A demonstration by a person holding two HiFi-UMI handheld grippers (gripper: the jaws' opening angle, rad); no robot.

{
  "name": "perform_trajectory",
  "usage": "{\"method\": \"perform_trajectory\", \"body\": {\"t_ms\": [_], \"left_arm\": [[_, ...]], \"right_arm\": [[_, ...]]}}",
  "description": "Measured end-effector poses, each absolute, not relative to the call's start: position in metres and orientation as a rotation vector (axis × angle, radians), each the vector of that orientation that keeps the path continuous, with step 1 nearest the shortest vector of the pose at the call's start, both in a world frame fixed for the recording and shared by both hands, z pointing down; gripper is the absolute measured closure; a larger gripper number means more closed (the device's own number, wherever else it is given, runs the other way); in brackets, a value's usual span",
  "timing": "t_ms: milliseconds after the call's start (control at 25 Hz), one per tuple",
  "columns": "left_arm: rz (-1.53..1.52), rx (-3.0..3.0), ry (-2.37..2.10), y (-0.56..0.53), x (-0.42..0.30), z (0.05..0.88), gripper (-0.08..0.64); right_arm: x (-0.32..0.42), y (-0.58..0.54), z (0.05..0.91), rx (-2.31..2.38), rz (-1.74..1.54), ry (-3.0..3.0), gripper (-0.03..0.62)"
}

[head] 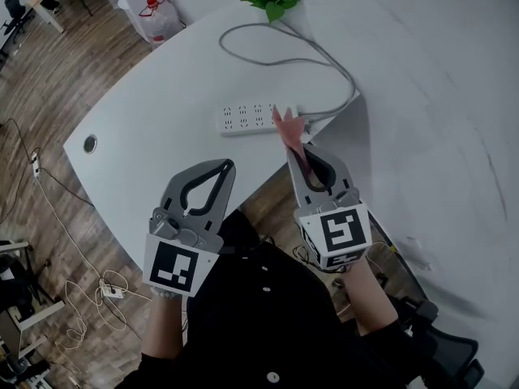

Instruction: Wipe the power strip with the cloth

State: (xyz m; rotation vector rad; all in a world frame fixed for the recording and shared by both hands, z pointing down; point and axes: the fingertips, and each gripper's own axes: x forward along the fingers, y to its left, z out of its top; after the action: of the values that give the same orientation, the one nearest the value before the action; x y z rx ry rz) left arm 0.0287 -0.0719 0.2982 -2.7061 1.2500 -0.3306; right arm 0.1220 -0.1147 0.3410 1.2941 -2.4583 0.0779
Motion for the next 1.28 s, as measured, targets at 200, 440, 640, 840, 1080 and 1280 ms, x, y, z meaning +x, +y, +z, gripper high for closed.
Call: {"method": "perform_trajectory", "body": {"t_ms": [200,440,640,840,1080,1280], "left_arm": [[-0.322,-2.701,1.229,-0.069,0.032,0.294,0.546],[-0.323,-2.701,1.233,-0.07,0.032,0.295,0.546],[-0.324,-2.702,1.237,-0.066,0.029,0.296,0.547],[-0.323,-2.699,1.238,-0.063,0.029,0.295,0.546],[-0.325,-2.695,1.227,-0.059,0.03,0.295,0.547],[-0.318,-2.7,1.231,-0.057,0.03,0.295,0.547]], "right_arm": [[0.123,-0.11,0.333,1.3,0.059,-2.47,0.538],[0.123,-0.108,0.336,1.295,0.059,-2.458,0.538],[0.116,-0.106,0.332,1.28,0.041,-2.463,0.538],[0.111,-0.101,0.329,1.268,0.044,-2.48,0.538],[0.111,-0.097,0.328,1.261,0.021,-2.472,0.538],[0.111,-0.094,0.328,1.26,0.022,-2.465,0.538]]}}
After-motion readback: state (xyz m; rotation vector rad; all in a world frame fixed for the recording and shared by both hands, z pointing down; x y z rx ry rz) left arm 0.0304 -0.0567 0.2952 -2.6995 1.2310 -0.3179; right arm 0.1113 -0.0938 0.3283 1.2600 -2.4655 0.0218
